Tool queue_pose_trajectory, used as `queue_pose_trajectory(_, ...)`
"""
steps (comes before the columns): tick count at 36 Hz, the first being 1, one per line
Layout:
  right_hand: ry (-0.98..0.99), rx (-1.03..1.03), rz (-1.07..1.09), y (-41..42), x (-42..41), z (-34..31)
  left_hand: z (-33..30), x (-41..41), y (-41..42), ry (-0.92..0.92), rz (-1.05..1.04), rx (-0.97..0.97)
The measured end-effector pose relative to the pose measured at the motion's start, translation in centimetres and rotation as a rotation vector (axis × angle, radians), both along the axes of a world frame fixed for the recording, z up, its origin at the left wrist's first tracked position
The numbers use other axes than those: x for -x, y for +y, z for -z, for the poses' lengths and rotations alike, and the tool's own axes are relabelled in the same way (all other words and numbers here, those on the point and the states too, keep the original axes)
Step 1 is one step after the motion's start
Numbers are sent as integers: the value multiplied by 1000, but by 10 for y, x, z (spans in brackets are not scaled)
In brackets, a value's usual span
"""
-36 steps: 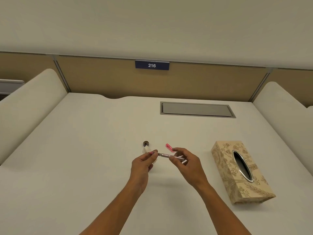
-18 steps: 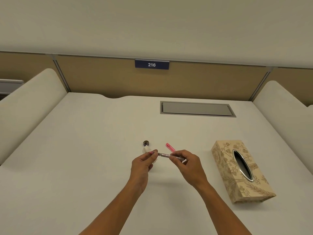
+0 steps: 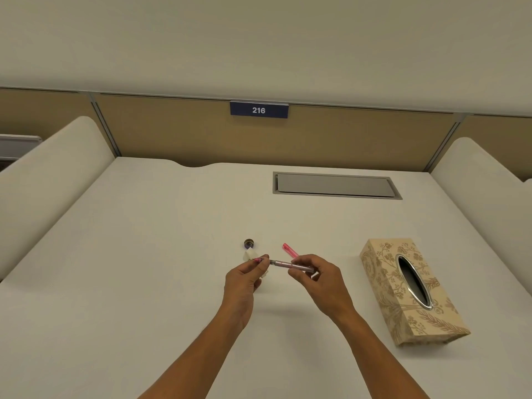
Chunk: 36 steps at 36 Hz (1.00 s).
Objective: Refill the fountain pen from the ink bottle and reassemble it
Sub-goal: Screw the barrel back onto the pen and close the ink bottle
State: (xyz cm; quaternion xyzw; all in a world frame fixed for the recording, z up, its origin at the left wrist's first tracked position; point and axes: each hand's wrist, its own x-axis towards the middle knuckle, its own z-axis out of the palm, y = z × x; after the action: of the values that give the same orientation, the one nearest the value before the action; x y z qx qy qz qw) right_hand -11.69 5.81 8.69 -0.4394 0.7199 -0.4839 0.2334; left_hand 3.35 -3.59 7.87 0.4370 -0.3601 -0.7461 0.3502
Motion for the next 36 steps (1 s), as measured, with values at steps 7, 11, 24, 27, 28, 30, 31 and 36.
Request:
queue_pose_trajectory(7, -13, -23, 16, 1, -1, -1, 1, 0, 1, -2, 8, -3)
queue_pose_trajectory(11, -21, -40, 20, 1, -1, -2, 1, 0, 2, 1, 10, -8)
queue_pose_trajectory(24, -43, -31, 1, 1, 4, -4, -3, 1, 2, -16, -9, -10)
queue_pose_trajectory(27, -50, -24, 7, 0, 4, -6, -3, 2, 2, -13, -4, -8)
queue_pose_trajectory(28, -50, -22, 10, 0, 4, -7, -3, 2, 2, -13, -2, -5)
queue_pose_trajectory(30, -51, -22, 13, 0, 3, -8, -3, 2, 2, -9, 3, -2)
queue_pose_trajectory(31, -51, -22, 15, 0, 3, -8, -3, 2, 2, -7, 5, -2)
queue_pose_trajectory(36, -52, -38, 15, 0, 1, -9, -4, 1, 2, 2, 13, 3)
